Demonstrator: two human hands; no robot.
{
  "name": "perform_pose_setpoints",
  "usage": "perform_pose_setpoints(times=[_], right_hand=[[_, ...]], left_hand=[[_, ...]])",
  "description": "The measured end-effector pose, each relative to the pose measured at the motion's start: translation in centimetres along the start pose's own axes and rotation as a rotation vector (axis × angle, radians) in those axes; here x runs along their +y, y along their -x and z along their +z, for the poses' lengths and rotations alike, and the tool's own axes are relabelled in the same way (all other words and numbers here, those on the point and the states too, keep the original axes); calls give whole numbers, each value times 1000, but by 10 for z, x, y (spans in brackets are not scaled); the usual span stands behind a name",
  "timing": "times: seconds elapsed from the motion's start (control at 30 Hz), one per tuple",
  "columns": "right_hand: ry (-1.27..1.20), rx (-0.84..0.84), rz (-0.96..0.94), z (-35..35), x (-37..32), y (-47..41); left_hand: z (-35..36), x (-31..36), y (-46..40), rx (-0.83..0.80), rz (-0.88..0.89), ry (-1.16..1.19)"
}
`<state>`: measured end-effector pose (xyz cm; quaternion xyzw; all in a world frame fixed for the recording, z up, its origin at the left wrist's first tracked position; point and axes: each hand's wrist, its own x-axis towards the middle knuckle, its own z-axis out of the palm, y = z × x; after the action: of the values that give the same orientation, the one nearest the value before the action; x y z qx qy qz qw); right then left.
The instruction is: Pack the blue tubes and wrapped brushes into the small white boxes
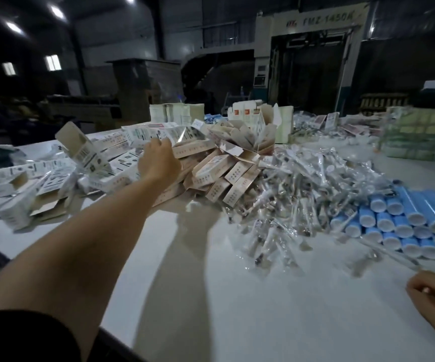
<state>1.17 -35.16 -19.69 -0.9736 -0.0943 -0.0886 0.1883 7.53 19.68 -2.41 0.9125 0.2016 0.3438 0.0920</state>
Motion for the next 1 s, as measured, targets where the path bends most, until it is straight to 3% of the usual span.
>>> perform_pose_setpoints(times=[0.07, 0.17, 0.4, 0.5, 0.7, 0.77, 0.9, 1.0], right_hand=[[-6, 56, 19, -14, -34, 8], [36, 141, 51, -25, -64, 21], [-10, 69, 60, -44, -97, 30], [-13, 47, 87, -49, -105, 30], [-88, 102, 109, -51, -111, 33], [-300, 111, 148, -53, -111, 31], [-1017, 118, 354, -73, -106, 28], [-1251, 58, 406, -83, -93, 33]], left_hand=[[15, -9, -8, -31, 111, -238], [29, -14, -16, -17, 175, -373], [22, -17, -9, 57, 165, -227], [4, -33, 7, 162, 187, -81], [-30, -31, 81, 279, 410, 221], [-33, -9, 110, 269, 513, 296], [-30, 58, 166, 254, 768, 403], [-28, 106, 198, 153, 854, 404]])
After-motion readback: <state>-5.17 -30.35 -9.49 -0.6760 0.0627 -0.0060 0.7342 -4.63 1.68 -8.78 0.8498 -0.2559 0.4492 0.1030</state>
